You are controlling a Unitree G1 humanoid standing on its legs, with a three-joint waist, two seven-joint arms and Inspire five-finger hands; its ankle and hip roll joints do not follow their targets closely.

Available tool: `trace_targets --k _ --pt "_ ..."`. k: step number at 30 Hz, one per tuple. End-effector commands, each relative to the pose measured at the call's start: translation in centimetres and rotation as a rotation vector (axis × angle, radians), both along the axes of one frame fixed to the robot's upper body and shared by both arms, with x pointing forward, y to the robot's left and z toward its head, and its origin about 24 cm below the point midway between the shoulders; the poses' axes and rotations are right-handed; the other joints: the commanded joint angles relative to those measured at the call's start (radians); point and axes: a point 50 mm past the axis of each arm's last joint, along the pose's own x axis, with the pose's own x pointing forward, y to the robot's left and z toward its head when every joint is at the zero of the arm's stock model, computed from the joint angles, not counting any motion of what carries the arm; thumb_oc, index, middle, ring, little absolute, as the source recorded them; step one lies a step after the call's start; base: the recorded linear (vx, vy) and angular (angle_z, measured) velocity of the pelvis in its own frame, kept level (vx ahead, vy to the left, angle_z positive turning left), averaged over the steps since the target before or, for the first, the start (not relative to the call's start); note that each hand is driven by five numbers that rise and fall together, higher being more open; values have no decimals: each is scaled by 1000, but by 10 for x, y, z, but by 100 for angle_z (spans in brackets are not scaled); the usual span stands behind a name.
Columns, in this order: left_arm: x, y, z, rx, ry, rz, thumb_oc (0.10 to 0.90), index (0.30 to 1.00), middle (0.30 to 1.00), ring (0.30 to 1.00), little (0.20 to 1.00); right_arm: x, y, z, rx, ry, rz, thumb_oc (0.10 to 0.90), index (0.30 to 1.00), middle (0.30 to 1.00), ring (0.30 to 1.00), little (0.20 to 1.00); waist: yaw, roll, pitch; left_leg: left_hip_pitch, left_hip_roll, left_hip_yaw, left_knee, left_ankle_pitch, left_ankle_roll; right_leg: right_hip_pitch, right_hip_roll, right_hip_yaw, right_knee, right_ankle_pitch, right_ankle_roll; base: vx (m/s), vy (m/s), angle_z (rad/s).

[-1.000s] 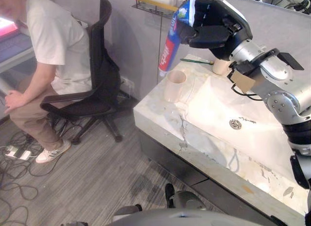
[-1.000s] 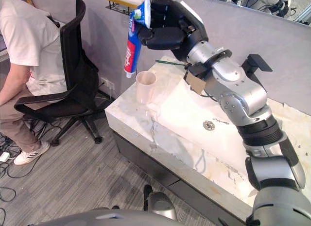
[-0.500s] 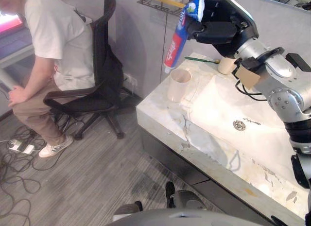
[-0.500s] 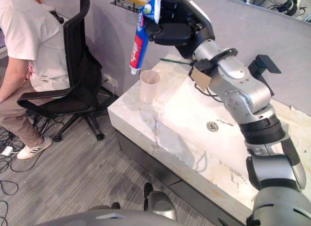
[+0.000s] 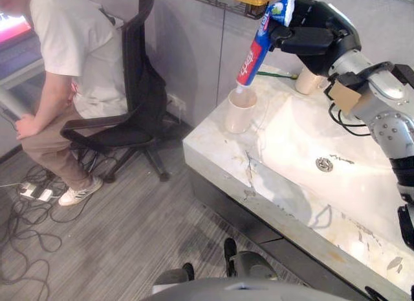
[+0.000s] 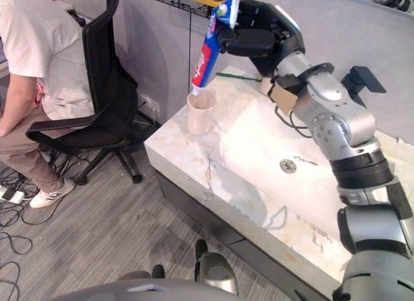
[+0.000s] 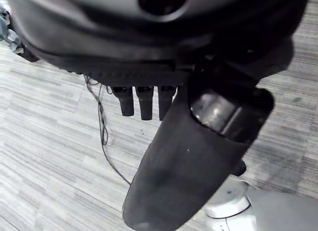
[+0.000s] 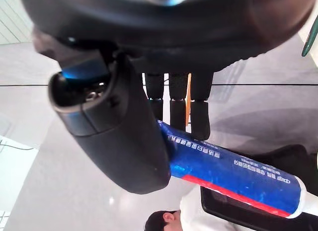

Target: Organize the bathroom.

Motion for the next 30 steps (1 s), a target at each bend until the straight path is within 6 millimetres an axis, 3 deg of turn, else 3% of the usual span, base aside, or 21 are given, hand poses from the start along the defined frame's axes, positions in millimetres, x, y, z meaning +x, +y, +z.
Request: trace_targets --k 1,9,22,30 --pt "-29 33 13 105 91 15 800 900 900 900 900 -29 -16 82 221 -379 39 400 300 300 300 300 31 -50 -42 -16 11 13 86 -97 27 -103 -113 52 45 18 132 -15 14 3" --pt "-27 29 12 98 78 18 800 900 900 900 900 -26 -23 78 259 -348 22 400 300 300 300 300 34 -48 -33 -27 14 12 89 -95 25 -107 -116 50 48 14 130 0 0 0" --pt "-30 27 11 86 75 29 800 900 900 900 900 -29 -12 76 215 -341 73 400 300 300 300 300 23 -64 -45 -24 14 25 84 -97 26 -105 -110 60 36 15 130 0 0 0" --pt "-28 26 10 91 79 18 800 900 900 900 900 -27 -8 64 207 -296 89 400 300 300 300 300 19 -70 -36 -25 15 29 96 -100 28 -106 -112 66 43 17 130 -2 2 -1"
